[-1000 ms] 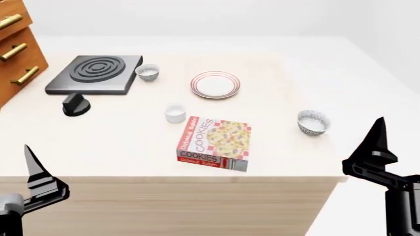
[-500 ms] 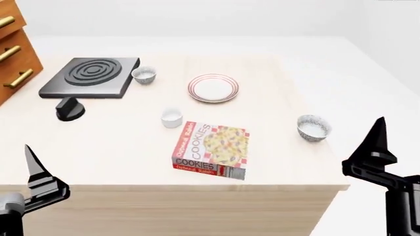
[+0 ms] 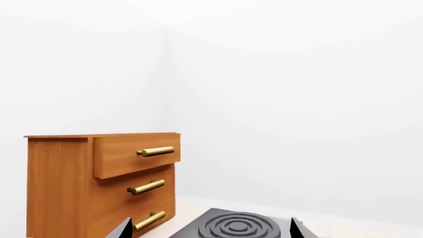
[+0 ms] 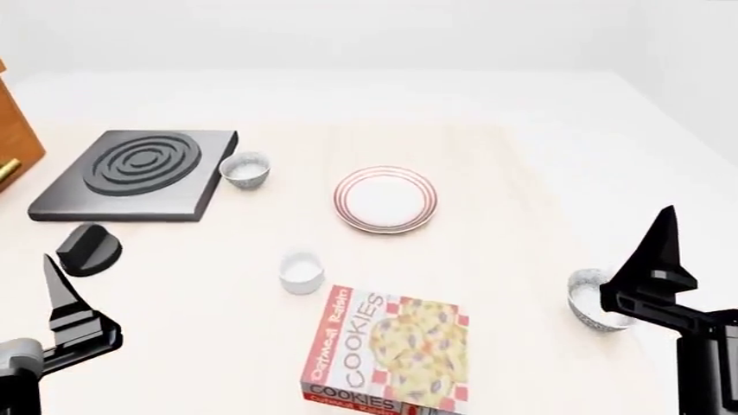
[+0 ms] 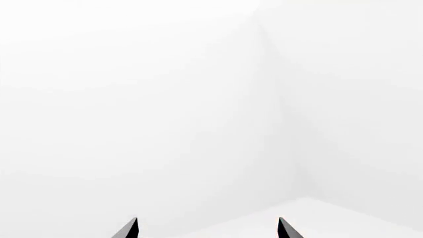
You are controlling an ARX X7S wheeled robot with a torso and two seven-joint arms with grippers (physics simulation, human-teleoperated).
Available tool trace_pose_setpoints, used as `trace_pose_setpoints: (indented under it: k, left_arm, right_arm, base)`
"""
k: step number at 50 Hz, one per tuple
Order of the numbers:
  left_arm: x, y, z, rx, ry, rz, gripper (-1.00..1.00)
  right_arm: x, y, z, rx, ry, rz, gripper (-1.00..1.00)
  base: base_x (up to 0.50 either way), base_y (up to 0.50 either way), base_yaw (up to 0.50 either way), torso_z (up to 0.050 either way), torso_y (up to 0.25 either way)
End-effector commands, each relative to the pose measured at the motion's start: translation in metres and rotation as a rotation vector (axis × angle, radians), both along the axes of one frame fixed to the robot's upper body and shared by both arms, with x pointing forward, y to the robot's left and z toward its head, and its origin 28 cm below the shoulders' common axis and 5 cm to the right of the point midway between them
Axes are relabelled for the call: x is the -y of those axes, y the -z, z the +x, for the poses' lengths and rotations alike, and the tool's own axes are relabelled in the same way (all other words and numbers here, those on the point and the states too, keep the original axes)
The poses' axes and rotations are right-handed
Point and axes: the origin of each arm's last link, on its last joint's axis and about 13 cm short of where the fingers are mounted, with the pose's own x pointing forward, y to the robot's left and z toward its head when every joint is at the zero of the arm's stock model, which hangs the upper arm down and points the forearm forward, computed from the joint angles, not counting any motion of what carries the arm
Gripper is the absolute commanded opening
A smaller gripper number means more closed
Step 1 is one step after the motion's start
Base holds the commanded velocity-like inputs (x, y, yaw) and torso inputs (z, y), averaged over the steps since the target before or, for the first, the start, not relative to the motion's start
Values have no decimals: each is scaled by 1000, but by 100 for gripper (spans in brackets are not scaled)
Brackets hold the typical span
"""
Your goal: Pick the akita bowl next to the cookies box and place it on the plate.
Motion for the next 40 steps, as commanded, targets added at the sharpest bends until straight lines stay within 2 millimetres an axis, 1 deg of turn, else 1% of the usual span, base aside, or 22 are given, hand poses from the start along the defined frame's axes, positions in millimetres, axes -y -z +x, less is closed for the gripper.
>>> trace_pose_setpoints:
  k: [1, 28, 29, 30, 31, 32, 36, 40]
  left_arm:
    - [0, 0, 0, -1, 0, -1, 100]
    - [1, 0, -1, 2, 4, 2, 100]
    - [2, -2, 0, 3, 12, 8, 100]
    - [2, -3, -1, 3, 10, 9, 100]
    - [2, -3, -1, 3, 10, 9, 100]
    - [2, -3, -1, 4, 8, 9, 100]
    - [2, -3, -1, 4, 8, 9, 100]
    - [1, -3, -1, 5, 5, 8, 100]
  right_arm:
    - [0, 0, 0, 1, -4, -1, 100]
    - [-3, 0, -2, 7, -21, -11, 100]
    - [21, -28, 17, -18, 58, 20, 100]
    - [19, -52, 18, 108, 96, -18, 100]
    - [25, -70, 30, 94, 80, -137, 100]
    - [33, -89, 29, 62, 144, -234, 100]
    - [34, -53, 27, -498, 66, -108, 100]
    - [35, -51, 28, -558, 50, -131, 100]
  base:
    - [500, 86, 0, 0, 0]
    - [500, 86, 0, 0, 1]
    - [0, 0, 0, 0, 0]
    - [0, 0, 0, 0, 0]
    - [0, 0, 0, 0, 0]
    - [0, 0, 0, 0, 0]
    - [0, 0, 0, 0, 0]
    - [0, 0, 0, 0, 0]
